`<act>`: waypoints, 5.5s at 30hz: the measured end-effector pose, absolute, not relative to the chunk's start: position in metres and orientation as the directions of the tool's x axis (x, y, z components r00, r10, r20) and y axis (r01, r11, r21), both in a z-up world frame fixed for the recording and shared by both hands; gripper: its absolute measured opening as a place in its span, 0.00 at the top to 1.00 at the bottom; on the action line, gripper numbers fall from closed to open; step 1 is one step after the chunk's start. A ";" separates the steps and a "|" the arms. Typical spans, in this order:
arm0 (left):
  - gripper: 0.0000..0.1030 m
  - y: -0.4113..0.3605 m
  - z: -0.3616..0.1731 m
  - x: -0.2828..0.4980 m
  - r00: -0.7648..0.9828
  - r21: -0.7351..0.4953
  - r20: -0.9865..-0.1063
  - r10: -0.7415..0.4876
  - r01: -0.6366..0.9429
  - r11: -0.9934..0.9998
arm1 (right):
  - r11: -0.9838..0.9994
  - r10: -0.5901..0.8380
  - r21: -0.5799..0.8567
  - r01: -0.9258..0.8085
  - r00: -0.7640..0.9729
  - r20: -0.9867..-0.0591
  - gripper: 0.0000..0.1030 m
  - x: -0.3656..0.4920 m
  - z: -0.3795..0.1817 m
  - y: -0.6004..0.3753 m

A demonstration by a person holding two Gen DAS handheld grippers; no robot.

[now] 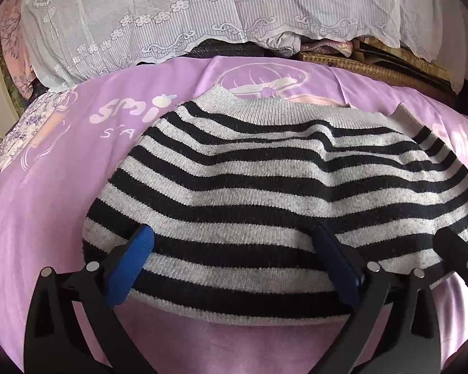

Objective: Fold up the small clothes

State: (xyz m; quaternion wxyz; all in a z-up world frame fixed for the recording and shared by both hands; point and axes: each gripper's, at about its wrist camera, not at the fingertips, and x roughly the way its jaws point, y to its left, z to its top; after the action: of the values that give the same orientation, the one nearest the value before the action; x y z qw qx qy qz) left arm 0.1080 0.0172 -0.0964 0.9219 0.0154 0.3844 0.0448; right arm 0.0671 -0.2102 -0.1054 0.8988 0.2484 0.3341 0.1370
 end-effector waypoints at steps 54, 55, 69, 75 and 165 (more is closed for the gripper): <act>0.04 0.021 -0.073 0.070 0.764 0.038 -0.642 0.063 -0.051 0.998 | 0.707 0.320 0.698 0.114 0.829 -0.459 0.36 0.022 -0.101 -0.306; 0.04 0.019 -0.069 0.069 0.769 0.038 -0.636 0.057 -0.042 0.998 | 0.690 0.326 0.714 0.119 0.830 -0.453 0.35 0.020 -0.101 -0.308; 0.04 -0.022 -0.051 0.092 0.702 0.000 -0.712 0.015 -0.022 1.000 | 0.540 0.372 0.821 0.186 0.823 -0.430 0.33 0.015 -0.135 -0.323; 0.04 -0.032 -0.101 0.123 0.625 0.042 -0.778 0.060 -0.044 0.998 | 0.591 0.304 0.771 0.239 0.819 -0.487 0.33 0.042 -0.134 -0.318; 0.05 -0.006 -0.029 0.223 0.732 -0.096 -0.674 -0.102 0.050 0.994 | 0.905 0.311 0.383 -0.186 0.903 -0.296 0.74 0.069 -0.028 -0.143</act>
State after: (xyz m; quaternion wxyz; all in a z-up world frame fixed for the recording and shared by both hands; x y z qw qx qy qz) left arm 0.2234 -0.0058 -0.0285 0.9299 -0.0357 0.3638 -0.0409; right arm 0.0694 -0.1427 -0.0279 0.9595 0.1758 0.1778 0.1295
